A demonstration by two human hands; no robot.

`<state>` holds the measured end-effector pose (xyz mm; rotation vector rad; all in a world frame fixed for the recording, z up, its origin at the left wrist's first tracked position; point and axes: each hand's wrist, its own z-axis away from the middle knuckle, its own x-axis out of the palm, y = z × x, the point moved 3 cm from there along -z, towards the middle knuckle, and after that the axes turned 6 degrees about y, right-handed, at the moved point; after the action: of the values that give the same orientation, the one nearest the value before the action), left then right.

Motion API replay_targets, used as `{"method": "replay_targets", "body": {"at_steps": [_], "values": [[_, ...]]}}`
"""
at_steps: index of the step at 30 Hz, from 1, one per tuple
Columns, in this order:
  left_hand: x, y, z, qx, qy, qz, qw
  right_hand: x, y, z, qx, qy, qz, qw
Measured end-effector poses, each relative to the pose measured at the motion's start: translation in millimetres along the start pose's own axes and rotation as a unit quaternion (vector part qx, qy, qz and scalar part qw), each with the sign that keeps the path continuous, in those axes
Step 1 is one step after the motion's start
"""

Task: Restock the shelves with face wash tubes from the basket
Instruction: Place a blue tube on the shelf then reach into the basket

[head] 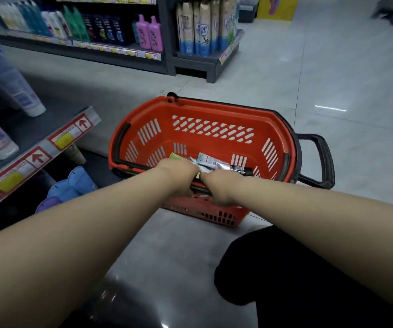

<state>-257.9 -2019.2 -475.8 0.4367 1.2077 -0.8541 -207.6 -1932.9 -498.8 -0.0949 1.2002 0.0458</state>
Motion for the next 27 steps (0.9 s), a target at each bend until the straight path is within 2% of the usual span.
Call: {"method": "replay_targets", "body": {"at_steps": [4, 8, 15, 18, 20, 23, 27], "values": [[1.2, 20.9, 13.2, 0.053, -0.118, -0.027, 0.991, 6.5, -14.2, 29.7, -0.04, -0.064, 0.009, 0.997], [5.2, 31.5, 16.7, 0.06, -0.258, -0.009, 0.964, 6.3, -10.6, 36.3, -0.033, -0.18, -0.144, 0.973], [18.5, 15.9, -19.6, 0.018, -0.287, 0.121, 0.95, 7.1, 34.9, 9.6, 0.049, -0.202, -0.277, 0.938], [33.3, 16.5, -45.3, -0.008, -0.223, 0.196, 0.955, 12.4, 56.7, -14.8, 0.081, -0.146, -0.211, 0.963], [42.7, 24.5, -62.6, -0.015, -0.184, 0.243, 0.952, 22.6, 70.5, -33.6, 0.107, -0.142, -0.18, 0.968], [59.1, 43.3, -92.3, -0.011, -0.174, 0.27, 0.947, 48.1, 85.6, -60.2, 0.117, -0.174, -0.081, 0.975], [101.0, 69.2, -130.4, 0.009, -0.216, 0.231, 0.949, 90.3, 91.8, -82.9, 0.083, -0.254, 0.027, 0.963]]}}
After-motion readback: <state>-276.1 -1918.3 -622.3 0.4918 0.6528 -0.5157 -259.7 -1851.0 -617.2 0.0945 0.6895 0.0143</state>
